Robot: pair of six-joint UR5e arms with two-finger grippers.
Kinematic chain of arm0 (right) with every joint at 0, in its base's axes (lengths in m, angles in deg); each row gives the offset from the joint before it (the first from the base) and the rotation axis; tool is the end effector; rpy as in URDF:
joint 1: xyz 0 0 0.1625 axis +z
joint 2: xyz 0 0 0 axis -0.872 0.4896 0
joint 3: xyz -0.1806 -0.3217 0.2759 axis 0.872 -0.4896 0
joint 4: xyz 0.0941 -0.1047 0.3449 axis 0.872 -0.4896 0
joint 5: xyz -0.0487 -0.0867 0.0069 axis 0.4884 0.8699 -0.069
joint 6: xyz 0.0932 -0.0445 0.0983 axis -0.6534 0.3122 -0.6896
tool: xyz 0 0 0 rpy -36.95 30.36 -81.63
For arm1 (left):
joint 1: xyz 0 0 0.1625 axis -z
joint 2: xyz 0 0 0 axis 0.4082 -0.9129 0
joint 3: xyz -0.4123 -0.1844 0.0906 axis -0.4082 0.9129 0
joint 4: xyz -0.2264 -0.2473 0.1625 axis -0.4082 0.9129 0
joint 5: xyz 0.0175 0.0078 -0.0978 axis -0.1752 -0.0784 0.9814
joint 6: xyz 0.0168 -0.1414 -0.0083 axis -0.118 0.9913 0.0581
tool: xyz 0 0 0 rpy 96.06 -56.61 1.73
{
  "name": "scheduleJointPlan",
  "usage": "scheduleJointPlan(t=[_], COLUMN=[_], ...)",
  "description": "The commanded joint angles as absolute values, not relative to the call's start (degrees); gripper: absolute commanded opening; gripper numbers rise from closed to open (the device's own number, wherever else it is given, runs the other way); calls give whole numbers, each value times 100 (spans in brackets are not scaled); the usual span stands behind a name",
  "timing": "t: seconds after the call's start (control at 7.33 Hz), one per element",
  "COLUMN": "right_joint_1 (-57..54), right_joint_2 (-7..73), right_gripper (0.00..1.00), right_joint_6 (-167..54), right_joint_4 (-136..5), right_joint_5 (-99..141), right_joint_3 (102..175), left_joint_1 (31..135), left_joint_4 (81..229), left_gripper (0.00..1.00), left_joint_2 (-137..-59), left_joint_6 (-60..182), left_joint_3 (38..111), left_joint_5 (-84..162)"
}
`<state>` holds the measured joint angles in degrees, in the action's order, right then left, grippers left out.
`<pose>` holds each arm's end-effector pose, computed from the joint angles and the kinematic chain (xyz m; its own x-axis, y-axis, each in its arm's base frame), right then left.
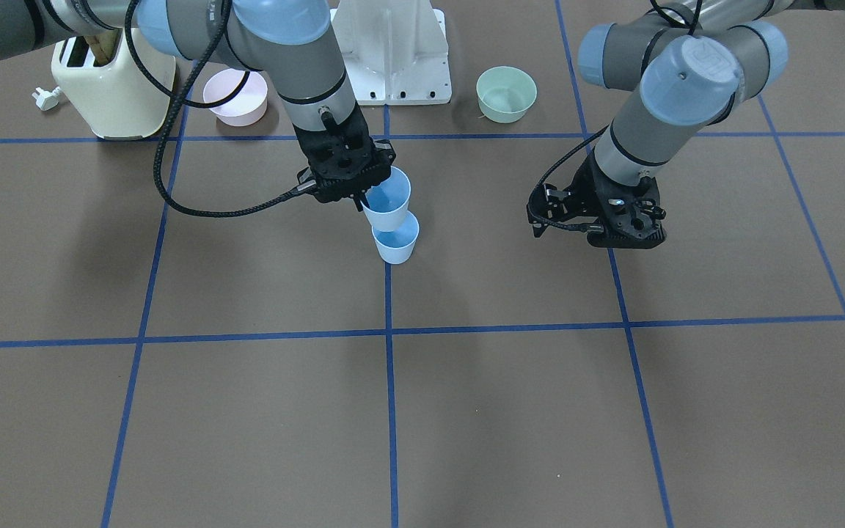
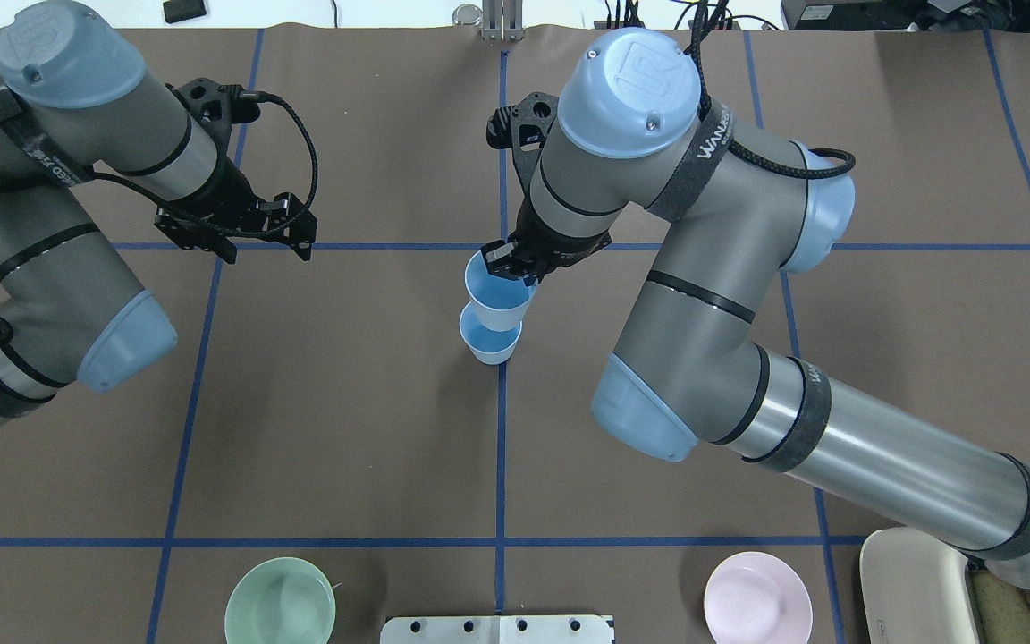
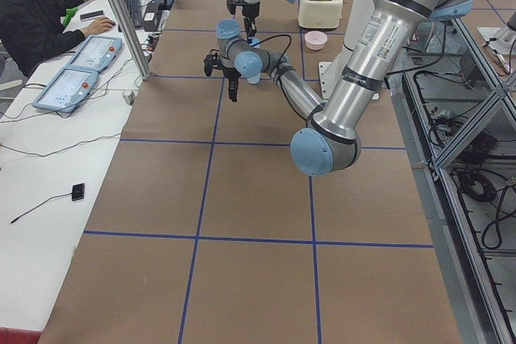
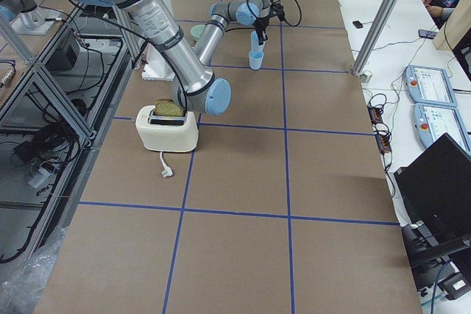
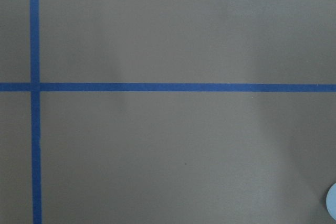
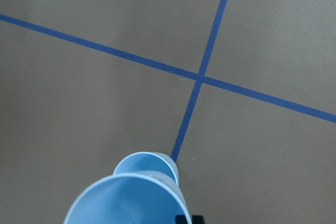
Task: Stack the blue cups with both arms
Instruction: 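Lower the right gripper's cup into the standing cup while the left gripper withdraws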
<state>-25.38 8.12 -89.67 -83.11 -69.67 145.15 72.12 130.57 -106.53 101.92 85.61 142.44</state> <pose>-0.5208 -0.4629 0.2124 0.5822 -0.3195 0.7476 0.1274 0.9441 0.3042 0.3855 -0.5063 0.3675 0.6137 0.0091 -0.7895 0.0131 0.9997 0.0217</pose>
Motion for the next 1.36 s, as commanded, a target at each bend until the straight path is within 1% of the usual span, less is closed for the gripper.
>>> scheduleJointPlan(t=[0.0, 0.55, 1.23], right_joint_1=[-2641, -2650, -2799], right_joint_2=[830, 786, 786], right_gripper=[0, 0, 0], right_joint_6=[-8967, -8923, -8949], right_joint_4=[-8287, -8252, -8252], right_joint_5=[-6860, -6763, -6666], right_joint_3=[14488, 14312, 14312], left_joint_1=[7226, 7217, 7217], left_joint_4=[13058, 13058, 13067], left_gripper=[94, 94, 94], left_joint_2=[-10643, -10643, -10643], left_joint_6=[10184, 10175, 10166], left_joint_3=[8563, 8545, 8528], left_joint_5=[14242, 14242, 14242])
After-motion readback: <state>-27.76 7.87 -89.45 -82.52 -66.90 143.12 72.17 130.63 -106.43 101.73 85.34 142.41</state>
